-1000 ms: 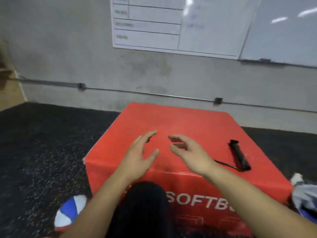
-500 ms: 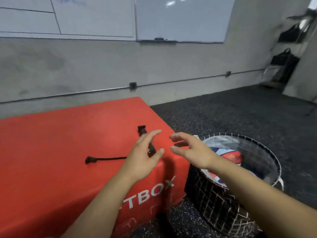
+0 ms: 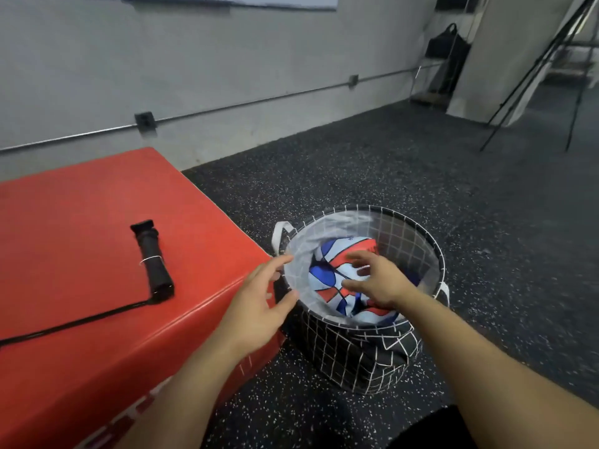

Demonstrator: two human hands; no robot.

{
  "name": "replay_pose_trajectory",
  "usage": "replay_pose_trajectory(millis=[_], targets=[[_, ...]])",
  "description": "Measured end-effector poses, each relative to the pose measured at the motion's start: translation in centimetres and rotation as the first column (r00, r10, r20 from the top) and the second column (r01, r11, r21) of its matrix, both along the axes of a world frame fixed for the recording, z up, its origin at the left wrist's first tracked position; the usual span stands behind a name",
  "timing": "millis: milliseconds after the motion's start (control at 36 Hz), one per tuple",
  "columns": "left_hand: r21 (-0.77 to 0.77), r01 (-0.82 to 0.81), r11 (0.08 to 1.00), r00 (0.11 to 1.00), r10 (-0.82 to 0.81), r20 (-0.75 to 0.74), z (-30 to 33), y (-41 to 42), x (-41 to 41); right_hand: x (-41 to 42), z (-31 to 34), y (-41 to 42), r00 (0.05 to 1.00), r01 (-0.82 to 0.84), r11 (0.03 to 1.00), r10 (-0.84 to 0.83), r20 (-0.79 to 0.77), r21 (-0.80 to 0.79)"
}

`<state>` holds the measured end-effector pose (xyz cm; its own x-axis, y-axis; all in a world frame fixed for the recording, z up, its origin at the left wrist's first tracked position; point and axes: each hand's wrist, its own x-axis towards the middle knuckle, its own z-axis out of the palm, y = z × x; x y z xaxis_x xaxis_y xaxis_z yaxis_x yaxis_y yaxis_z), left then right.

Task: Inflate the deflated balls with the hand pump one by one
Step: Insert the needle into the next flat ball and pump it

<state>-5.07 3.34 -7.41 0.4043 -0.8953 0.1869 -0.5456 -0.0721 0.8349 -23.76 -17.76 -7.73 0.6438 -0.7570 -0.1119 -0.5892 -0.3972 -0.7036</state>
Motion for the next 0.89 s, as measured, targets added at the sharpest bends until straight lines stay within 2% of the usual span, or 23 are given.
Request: replay_pose_trajectory(millis=[139, 361, 528, 667, 750, 889], targets=[[0.032, 0.014, 0.999, 0.999, -0.013, -0.038, -1.5, -2.0, -0.4, 1.5, -3.0, -1.5, 0.997, -0.037, 0.999, 0.038, -0.065, 0.018], [0.065, 0.032, 0.997, 0.997, -0.028, -0.073, -2.7, -5.2, -0.3, 4.2, -6.2, -3.9, 0.988, 0.025, 0.988, -0.048, -0.148, -0.151], [0.070, 0.053, 0.996, 0.993, -0.045, -0.111, -3.4, -7.5, -0.1, 5.6, -6.0, -6.5, 0.985, 0.143, 0.977, -0.157, -0.076, -0.157], [0.074, 0.048, 0.996, 0.992, -0.039, -0.121, -4.5, -8.8, 0.6, 7.2, -6.9, -8.6, 0.990, 0.104, 0.976, -0.120, -0.076, -0.192], [0.093, 0.047, 0.995, 0.993, -0.037, -0.110, -4.9, -9.2, 1.0, 8.2, -7.9, -8.8, 0.984, 0.072, 0.968, -0.108, -0.140, -0.241], [0.073, 0.037, 0.997, 0.993, -0.029, -0.113, -4.9, -8.7, 1.6, 9.5, -9.5, -8.5, 0.933, -0.058, 0.929, -0.080, -0.352, -0.366]])
